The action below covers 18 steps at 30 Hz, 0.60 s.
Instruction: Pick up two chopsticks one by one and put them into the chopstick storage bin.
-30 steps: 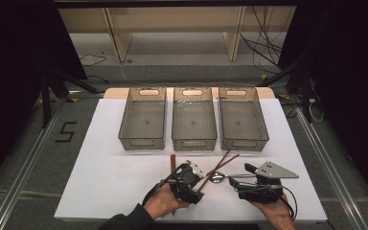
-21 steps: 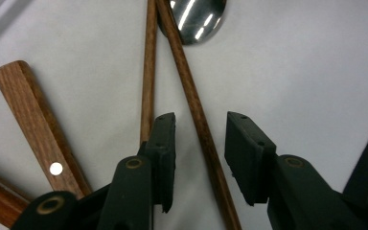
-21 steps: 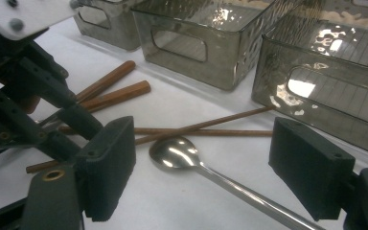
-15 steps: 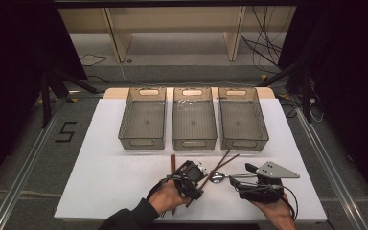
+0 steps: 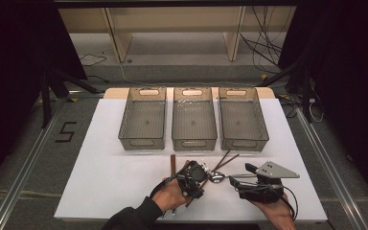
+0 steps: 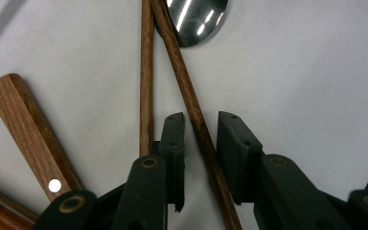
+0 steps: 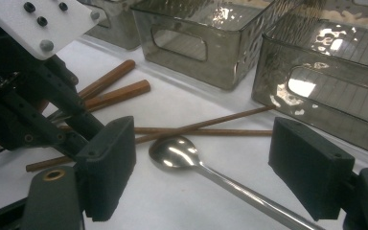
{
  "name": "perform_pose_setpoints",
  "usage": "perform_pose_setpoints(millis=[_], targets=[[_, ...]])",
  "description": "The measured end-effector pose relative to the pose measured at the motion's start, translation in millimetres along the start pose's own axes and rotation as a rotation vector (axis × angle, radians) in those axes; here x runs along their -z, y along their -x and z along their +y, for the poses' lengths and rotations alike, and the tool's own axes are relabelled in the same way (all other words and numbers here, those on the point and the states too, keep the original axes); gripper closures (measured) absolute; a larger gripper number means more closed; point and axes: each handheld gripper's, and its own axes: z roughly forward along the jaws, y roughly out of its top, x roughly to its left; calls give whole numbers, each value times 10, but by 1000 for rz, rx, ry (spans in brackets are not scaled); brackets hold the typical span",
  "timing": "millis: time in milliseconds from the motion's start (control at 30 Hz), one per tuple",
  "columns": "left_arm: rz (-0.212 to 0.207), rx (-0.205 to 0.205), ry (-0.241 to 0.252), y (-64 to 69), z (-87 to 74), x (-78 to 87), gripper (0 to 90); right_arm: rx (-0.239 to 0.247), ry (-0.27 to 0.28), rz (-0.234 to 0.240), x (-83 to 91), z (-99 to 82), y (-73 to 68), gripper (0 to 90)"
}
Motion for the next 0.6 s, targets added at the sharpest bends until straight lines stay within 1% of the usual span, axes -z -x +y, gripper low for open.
perform_pose_setpoints(millis=[133,200,267,333,400,467,533,600], targets=[[7,-10,-19,12,30,-4,747,4,-3,2,-6,4,-3,253],[2,0,-21,9,39,-7,749,4,-3,1,-7,3,-4,253],[-1,-2,-26,0,45,-5,758,5,-4,0,-7,4,-4,255],[-6,5,-28,-17,51,-4,764,6,-4,0,-9,3,-3,255],[-14,23,-25,-32,57,-7,781,6,-2,-3,-7,3,-1,256],[-18,28,-23,-48,70,-8,789,6,-2,-4,-7,3,0,256],[-22,37,-21,-56,84,-2,821,5,0,-5,-6,3,2,257],[-29,37,-17,-56,98,-4,835,5,1,-5,-7,3,3,258]])
